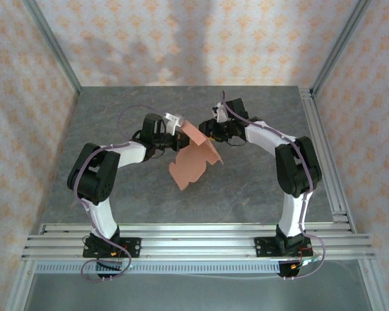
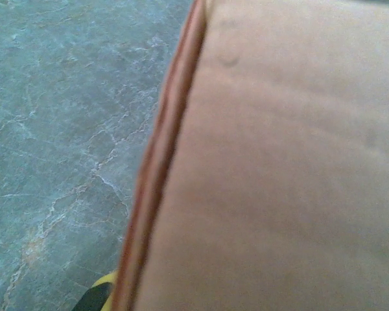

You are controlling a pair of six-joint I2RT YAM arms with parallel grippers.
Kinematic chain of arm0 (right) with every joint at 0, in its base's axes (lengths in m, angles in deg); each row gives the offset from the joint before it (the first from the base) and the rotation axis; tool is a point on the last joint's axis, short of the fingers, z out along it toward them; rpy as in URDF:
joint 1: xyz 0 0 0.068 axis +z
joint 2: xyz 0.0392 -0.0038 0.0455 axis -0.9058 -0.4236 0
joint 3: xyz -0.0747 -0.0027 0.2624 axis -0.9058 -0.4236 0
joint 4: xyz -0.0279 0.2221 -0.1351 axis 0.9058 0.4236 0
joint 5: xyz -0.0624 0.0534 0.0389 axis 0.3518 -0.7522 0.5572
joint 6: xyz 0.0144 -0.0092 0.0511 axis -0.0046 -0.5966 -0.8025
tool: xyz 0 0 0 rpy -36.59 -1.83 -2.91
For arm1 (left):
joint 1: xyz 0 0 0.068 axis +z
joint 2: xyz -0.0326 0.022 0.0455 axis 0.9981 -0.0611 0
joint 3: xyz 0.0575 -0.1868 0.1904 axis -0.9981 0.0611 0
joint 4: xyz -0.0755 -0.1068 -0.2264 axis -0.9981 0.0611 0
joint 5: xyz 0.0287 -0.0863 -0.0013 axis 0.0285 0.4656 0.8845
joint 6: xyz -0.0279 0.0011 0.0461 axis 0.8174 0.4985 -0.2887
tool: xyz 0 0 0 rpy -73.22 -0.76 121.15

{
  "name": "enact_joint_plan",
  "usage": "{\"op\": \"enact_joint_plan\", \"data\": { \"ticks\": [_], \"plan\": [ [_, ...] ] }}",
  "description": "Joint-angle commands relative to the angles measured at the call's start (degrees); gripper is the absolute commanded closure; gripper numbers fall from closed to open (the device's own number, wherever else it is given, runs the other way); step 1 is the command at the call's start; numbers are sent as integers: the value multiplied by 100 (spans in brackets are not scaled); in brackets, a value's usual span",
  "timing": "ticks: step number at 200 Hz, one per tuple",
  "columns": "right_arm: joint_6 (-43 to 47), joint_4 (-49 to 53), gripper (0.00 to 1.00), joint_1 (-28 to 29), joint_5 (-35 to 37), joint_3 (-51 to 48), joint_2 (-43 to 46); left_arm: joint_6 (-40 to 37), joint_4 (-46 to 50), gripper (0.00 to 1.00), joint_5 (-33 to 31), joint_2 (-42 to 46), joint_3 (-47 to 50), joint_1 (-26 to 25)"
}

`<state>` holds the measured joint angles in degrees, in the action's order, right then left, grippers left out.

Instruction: Fold the paper box

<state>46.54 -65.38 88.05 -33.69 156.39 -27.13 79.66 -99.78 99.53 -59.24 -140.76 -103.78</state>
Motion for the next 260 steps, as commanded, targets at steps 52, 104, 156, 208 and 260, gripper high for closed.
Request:
{"op": "enact_joint_plan", "data": {
  "ticks": [52,104,156,208,260],
  "plan": [
    [367,363,50,390,-48,198,-171,355,-297,100,-532,-97,-326,-109],
    [-331,-284,35,-419,338,-305,380,363,-463,100,-541,-129,-208,-39],
    [-846,-802,31,-1046,1122,-1201,1124,1365,-1371,100,-646,-206,-67,120],
    [-1955,-2887,31,-1320,1139,-2325,1832,3146,-1330,100,-1006,-268,-409,255],
    [-3548,-5521,32,-1291,836,-3034,1914,4445,-2100,100,-1029,-237,-304,322]
  ]
}}
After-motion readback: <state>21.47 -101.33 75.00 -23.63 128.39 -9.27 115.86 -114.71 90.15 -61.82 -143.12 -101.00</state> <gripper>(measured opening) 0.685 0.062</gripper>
